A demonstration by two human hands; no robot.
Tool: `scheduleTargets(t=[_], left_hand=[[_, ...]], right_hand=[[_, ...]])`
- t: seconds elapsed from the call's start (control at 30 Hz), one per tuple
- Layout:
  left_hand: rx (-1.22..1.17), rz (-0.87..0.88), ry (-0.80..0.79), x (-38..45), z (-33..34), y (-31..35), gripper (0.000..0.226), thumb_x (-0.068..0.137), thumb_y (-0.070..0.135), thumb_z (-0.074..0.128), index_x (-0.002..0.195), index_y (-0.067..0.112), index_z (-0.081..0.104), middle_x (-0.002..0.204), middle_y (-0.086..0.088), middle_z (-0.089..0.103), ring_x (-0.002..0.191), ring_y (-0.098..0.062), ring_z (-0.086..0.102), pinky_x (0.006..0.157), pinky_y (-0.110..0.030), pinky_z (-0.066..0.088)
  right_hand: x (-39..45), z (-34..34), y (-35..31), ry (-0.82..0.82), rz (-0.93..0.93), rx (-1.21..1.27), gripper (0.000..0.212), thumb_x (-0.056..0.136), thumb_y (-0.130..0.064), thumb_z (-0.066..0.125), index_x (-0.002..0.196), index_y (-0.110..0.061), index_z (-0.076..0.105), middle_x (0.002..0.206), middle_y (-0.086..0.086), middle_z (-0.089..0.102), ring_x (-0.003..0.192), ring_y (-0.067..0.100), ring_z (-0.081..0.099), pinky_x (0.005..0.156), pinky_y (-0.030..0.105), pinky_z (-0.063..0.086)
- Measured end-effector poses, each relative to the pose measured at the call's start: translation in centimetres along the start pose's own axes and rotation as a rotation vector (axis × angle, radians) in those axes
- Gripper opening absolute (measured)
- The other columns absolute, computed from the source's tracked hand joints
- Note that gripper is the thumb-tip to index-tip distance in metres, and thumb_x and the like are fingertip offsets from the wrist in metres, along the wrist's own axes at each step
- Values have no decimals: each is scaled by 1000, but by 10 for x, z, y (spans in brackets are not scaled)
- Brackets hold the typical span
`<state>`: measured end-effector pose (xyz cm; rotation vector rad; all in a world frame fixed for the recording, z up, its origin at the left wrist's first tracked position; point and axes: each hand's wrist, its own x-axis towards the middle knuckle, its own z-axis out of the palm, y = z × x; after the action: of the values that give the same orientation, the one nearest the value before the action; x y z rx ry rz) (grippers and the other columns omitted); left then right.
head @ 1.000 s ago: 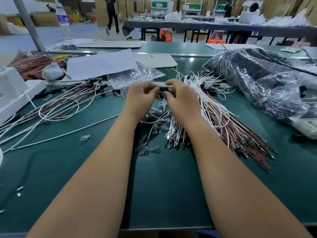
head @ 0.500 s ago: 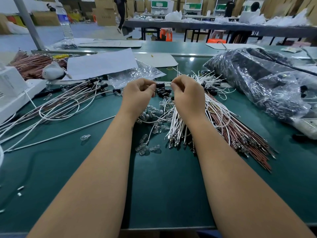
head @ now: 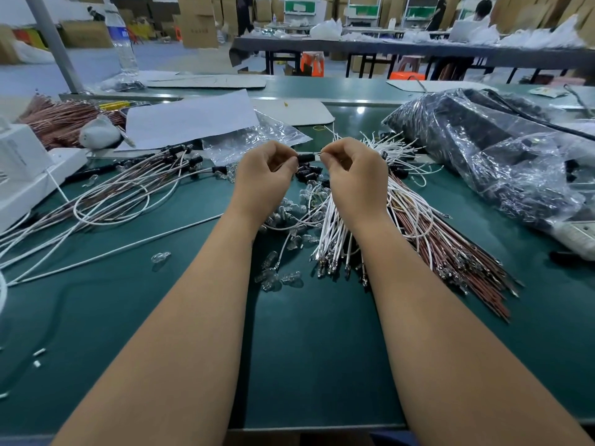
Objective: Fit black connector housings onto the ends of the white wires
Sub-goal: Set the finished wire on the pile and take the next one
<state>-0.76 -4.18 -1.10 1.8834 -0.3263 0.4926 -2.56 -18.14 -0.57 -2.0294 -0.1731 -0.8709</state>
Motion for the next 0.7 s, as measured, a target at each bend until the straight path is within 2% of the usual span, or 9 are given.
scheduleTargets(t=[0.07, 0.17, 0.23, 0.33, 0.43, 0.6, 0.7], left_hand=[[9, 8, 4, 1, 0, -1, 6, 91, 8, 62, 94, 6, 67, 79, -12, 67, 66, -12, 54, 62, -25, 45], [19, 27, 13, 1, 0, -1, 5, 90, 8, 62, 92, 8, 66, 66, 4, 56, 54, 1, 44, 55, -14, 36], [31, 47, 23, 1, 0, -1, 4, 90, 8, 62, 91, 9, 66, 62, 10, 51, 50, 1, 41, 53, -12, 32], [29, 67, 23, 0, 0, 0, 5, 90, 8, 62, 92, 11, 66, 64, 6, 52, 50, -1, 40, 53, -13, 32], [20, 76, 7, 0, -1, 0, 5, 90, 9, 63, 91, 11, 67, 63, -1, 49, 52, -4, 36, 52, -16, 32], [-31, 47, -26, 0, 0, 1, 5, 89, 11, 65, 89, 13, 69, 55, 2, 42, 47, -5, 33, 48, -19, 28], [-106, 9, -56, 0, -2, 2, 9, 88, 11, 66, 82, 18, 68, 54, -4, 46, 43, -7, 32, 44, -17, 25]], right_hand=[[0, 1, -1, -13, 11, 29, 8, 89, -8, 64, 90, -10, 71, 76, -4, 64, 73, 16, 62, 72, 40, 54], [0, 2, -1, -21, 47, 73, 9, 91, -7, 61, 92, -10, 70, 77, -4, 64, 74, 18, 64, 74, 42, 55], [1, 2, -1, -17, 63, 90, 8, 91, -8, 61, 91, -11, 69, 77, -4, 65, 75, 20, 66, 74, 42, 56], [1, 4, 0, -18, 56, 79, 8, 92, -11, 62, 88, -16, 67, 73, -8, 62, 71, 14, 63, 69, 32, 54], [0, 6, 0, -27, 41, 60, 12, 92, -12, 61, 84, -20, 62, 69, -13, 58, 64, 8, 55, 60, 22, 44], [-1, 4, 0, -17, 43, 73, 12, 93, -11, 59, 85, -19, 60, 70, -10, 58, 69, 16, 60, 63, 30, 49], [-1, 4, -1, -25, 55, 96, 11, 93, -12, 59, 85, -19, 61, 72, -9, 60, 72, 18, 62, 68, 36, 54]])
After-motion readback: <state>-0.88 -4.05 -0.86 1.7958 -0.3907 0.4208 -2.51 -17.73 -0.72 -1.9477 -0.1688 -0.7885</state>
